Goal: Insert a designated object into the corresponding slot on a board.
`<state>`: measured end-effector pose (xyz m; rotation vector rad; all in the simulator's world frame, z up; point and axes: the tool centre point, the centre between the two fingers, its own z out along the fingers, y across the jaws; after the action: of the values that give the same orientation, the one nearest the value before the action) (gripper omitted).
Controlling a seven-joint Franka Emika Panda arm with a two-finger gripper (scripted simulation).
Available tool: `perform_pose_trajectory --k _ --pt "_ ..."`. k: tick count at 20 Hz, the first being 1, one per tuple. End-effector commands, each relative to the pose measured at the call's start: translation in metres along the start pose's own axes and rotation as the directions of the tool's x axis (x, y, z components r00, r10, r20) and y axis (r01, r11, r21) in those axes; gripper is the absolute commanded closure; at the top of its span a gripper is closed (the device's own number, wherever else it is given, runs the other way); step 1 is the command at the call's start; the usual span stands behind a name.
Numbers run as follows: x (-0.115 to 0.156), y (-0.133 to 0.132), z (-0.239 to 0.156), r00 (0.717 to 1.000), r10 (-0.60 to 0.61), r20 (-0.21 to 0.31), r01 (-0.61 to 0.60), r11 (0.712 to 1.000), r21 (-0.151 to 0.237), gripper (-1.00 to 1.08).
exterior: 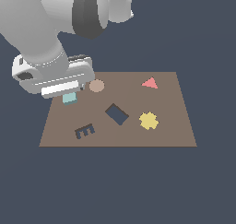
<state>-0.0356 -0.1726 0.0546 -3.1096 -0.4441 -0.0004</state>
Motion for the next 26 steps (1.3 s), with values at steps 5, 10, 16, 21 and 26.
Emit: perform_pose_trajectory --k 5,10,16,21,26 --pt "-0.001 0.005 0.004 1.000 -0.011 0.001 0.011 1.000 0.000 -0.92" --pt "-0.001 0.006 0.013 1.000 -0.013 0.001 0.013 1.000 0.000 -0.92" --pt "0.000 0.006 0.025 1.000 -0.015 0.000 0.015 1.000 0.000 -0.92" --pt "0.000 0.006 0.025 1.000 -0.015 0.000 0.015 1.000 0.000 1.08" --pt "0.000 0.006 0.025 1.000 -0.015 0.000 0.015 1.000 0.000 1.08"
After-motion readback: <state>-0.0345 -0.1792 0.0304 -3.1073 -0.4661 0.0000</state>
